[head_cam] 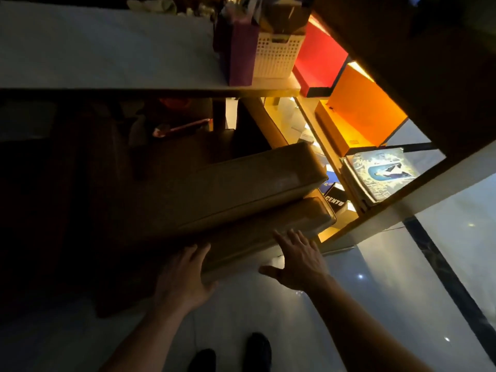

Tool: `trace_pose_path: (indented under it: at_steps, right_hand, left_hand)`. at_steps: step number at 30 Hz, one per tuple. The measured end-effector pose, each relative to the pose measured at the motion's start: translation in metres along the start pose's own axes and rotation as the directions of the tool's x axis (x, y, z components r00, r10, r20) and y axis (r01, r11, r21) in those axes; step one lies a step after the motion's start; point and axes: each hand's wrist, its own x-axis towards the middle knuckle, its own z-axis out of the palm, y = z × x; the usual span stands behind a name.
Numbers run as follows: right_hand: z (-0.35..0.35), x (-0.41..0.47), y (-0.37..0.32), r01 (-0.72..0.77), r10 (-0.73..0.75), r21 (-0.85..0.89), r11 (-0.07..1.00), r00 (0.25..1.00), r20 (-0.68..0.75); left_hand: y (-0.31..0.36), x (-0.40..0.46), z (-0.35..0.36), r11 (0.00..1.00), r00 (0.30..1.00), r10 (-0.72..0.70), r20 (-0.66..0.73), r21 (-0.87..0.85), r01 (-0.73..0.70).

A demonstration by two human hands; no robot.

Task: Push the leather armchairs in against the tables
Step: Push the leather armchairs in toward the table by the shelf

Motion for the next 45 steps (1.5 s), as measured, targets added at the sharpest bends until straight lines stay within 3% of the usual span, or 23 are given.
trace_pose_path:
  at_steps: [7, 10, 16, 31, 40, 45]
  right_hand:
    - [0.013, 0.096, 0.043, 0.259, -0.262, -0.113, 0.959, 0.965, -0.016]
    - [0.028, 0.118, 0.060, 0.293, -0.299, -0.128, 0.947, 0.954, -0.027]
    - [0.059, 0.114, 0.078, 0.342, -0.355, -0.101, 0.934, 0.913, -0.200]
    - [0.108, 0.043, 0.072, 0.246, -0.280, -0.160, 0.956, 0.928, -0.246]
    - [0.142, -0.052, 0.057, 0.120, -0.149, -0.246, 0.962, 0.984, -0.102]
    - [0.145, -0.065, 0.052, 0.101, -0.141, -0.254, 0.962, 0.979, -0.146]
  left_hand:
    - [0.011, 0.029, 0.026, 0.975, 0.972, -0.213, -0.098, 0.048, 0.218]
    - [0.021, 0.039, 0.036, 0.959, 0.948, -0.264, -0.179, 0.056, 0.278]
    - [0.036, 0.040, 0.054, 0.941, 0.913, -0.331, -0.240, -0.011, 0.339]
    - [0.013, -0.008, 0.089, 0.977, 0.923, -0.194, -0.332, 0.018, 0.212]
    - [-0.009, -0.084, 0.122, 0.997, 0.953, -0.077, -0.292, 0.004, 0.081]
    - [-0.011, -0.092, 0.124, 0.998, 0.950, -0.062, -0.305, -0.048, 0.050]
